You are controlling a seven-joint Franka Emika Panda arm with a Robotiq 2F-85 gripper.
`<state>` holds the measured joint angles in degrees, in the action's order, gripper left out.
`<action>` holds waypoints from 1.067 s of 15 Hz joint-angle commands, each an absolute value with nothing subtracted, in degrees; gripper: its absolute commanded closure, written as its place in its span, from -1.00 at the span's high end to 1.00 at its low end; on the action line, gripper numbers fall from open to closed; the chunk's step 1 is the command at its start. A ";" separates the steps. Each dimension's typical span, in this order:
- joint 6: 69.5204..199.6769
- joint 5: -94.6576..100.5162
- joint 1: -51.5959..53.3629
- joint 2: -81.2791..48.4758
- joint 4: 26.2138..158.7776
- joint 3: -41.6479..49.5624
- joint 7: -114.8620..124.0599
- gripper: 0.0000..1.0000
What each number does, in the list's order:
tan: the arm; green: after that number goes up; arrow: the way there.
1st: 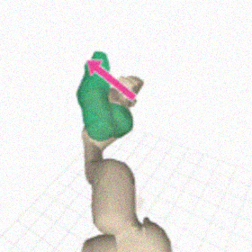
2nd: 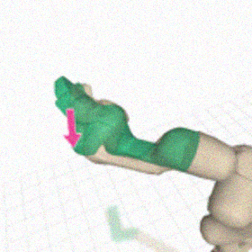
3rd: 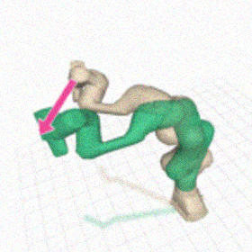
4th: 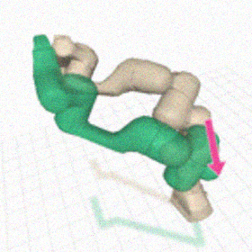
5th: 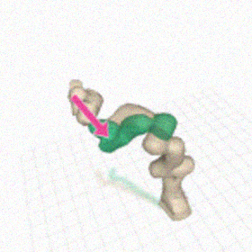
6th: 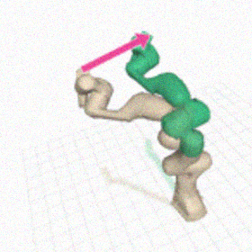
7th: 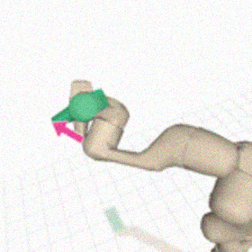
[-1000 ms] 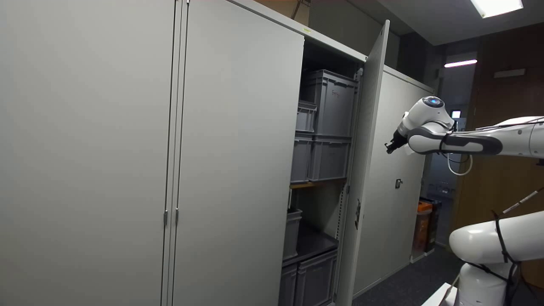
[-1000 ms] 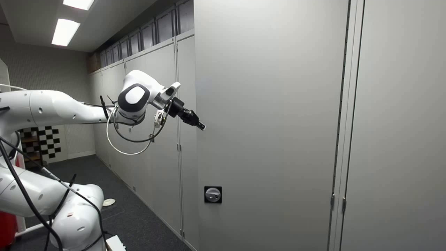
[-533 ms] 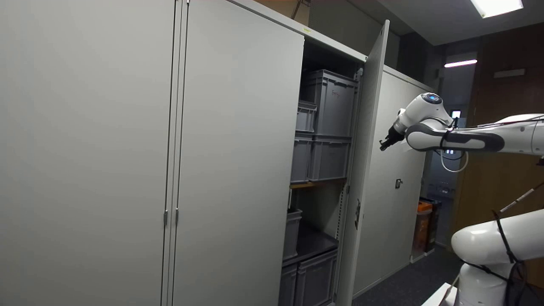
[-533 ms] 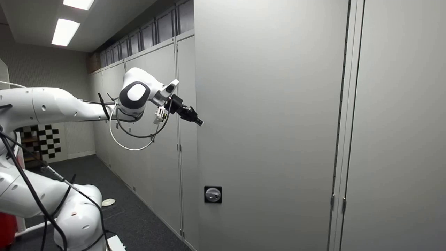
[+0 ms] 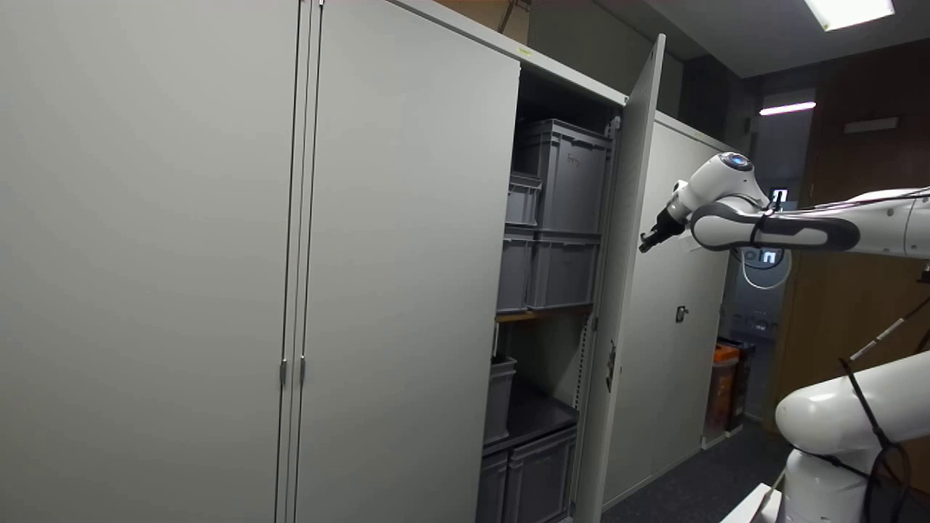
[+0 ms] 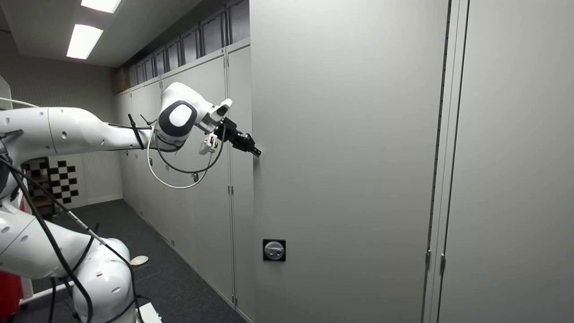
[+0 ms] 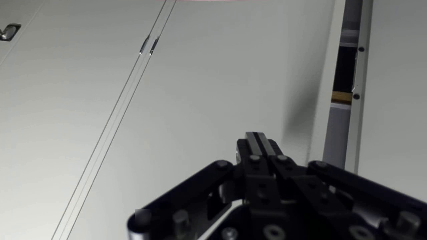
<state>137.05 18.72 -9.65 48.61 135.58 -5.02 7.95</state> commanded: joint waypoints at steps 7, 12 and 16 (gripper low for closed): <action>137.74 13.90 -3.46 44.13 130.90 -2.87 2.41 -1.00; 137.95 13.24 -3.14 41.59 128.17 -2.62 2.10 -1.00; 137.79 12.37 -2.76 38.91 125.48 -1.41 1.64 -1.00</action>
